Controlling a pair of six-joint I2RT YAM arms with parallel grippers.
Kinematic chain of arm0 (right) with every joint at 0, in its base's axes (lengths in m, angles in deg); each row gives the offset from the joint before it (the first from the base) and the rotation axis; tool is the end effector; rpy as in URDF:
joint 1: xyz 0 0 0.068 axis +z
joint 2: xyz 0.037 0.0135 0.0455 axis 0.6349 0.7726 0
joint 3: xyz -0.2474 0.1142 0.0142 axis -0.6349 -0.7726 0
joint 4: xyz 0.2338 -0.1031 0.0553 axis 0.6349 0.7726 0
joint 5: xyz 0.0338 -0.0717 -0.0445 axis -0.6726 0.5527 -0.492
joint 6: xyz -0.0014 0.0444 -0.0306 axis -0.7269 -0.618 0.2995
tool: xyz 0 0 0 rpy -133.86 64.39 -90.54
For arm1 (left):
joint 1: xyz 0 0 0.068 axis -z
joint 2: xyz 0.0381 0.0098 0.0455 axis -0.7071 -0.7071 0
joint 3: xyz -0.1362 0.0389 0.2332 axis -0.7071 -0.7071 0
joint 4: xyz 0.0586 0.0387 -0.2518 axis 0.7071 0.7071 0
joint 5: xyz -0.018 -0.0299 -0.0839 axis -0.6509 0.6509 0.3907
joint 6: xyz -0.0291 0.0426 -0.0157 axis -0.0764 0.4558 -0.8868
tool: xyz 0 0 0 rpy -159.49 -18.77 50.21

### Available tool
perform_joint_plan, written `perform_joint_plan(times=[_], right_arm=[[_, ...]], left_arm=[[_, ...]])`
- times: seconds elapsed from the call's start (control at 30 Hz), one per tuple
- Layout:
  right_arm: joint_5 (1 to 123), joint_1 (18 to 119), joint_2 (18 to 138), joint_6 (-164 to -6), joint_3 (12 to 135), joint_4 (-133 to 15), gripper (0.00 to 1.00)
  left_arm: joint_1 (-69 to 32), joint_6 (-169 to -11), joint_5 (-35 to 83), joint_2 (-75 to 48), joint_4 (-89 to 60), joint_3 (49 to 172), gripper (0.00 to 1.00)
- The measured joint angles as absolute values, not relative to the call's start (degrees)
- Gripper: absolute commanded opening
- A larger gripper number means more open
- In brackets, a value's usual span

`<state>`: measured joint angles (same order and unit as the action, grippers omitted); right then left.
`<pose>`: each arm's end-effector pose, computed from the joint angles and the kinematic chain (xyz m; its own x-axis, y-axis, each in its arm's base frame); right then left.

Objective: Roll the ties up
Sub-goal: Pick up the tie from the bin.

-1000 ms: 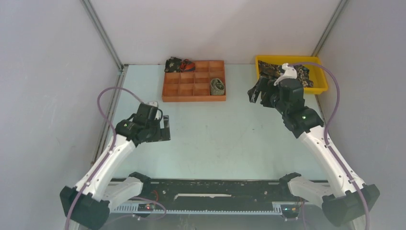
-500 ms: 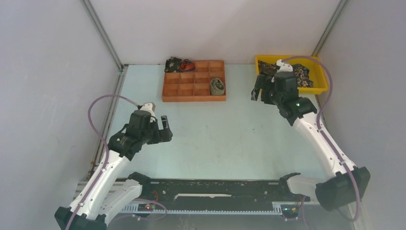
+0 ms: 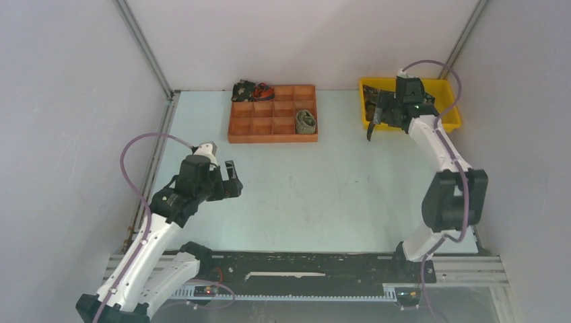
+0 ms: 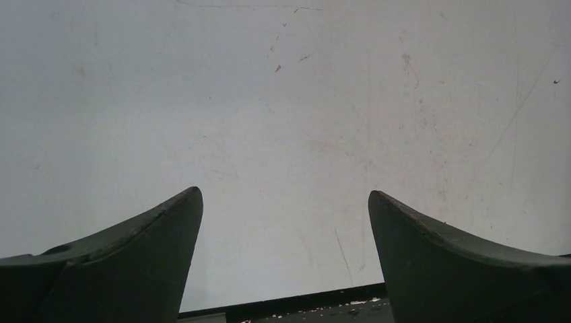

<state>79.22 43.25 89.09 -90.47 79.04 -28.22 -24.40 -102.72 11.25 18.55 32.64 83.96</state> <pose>0.3621 0.0184 0.3153 -0.6449 0.1699 -0.7452 0.1972 0.9789 0.0525 0.1423 -0.0506 0.2887 -0.7065 -0.1769 -0.6853 0.0066 0.9666 -0.2564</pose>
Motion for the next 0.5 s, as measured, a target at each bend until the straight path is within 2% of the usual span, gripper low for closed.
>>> perform_joint_plan(times=[0.2,0.5], right_arm=[[81.7,42.4,103.1,-84.3,88.9,-27.3,0.86],[83.7,40.2,117.6,-79.8,103.7,-25.4,0.77]], left_arm=[[-25.0,-102.7,11.0,17.3,32.6,84.0,1.00],[-27.1,-102.7,11.1,14.3,32.6,84.0,1.00]])
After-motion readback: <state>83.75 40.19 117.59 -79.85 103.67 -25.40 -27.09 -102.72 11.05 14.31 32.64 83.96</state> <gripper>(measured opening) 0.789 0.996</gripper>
